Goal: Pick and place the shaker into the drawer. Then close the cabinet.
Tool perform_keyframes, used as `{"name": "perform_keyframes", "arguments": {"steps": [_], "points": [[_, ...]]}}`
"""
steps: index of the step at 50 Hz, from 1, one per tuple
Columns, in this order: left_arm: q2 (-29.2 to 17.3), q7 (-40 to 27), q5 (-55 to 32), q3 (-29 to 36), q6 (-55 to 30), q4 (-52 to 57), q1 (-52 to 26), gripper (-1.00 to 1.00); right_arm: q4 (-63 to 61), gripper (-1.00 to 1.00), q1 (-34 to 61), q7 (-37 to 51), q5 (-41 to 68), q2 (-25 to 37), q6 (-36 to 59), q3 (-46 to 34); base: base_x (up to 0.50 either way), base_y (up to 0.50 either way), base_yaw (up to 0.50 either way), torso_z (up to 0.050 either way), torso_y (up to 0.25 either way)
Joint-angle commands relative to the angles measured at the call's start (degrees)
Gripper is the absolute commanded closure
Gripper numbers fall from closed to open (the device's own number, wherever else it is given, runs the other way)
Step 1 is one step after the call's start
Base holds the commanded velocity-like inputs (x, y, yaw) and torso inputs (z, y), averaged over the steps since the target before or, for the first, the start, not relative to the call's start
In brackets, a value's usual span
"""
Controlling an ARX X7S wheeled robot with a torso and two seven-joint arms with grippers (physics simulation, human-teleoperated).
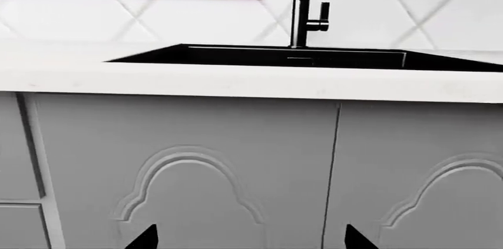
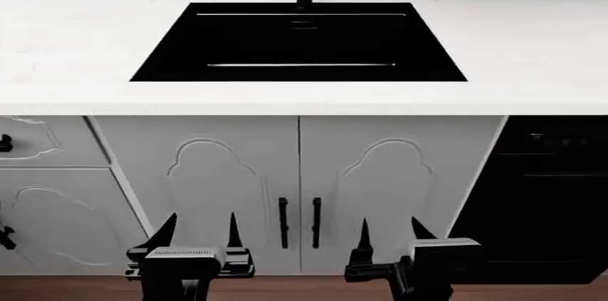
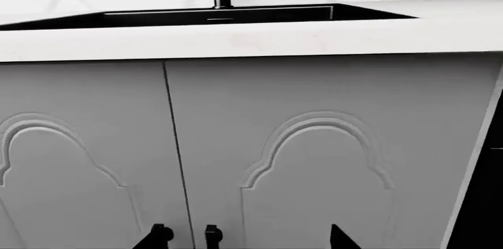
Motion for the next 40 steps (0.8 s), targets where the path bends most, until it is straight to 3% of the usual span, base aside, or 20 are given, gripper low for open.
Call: {"name": "perform_keyframes", "arguments": {"steps": [1,40], "points": [[-0.3,-0.4,-0.3,0.4,-0.1,0.0,-0.1,-1.00,0.0,-1.00,0.1,0.3,0.3,0.3,0.1,-0.4,0.00,-0.50,0.00,0.000,0.000],[-1.2,-2.0,-0.7,1.6,0.4,-0.3,-0.4,-1.00,0.0,-1.00,0.2,1.1,1.2,1.3,-0.5,-1.7,0.00,-0.50,0.00,0.000,0.000]]}}
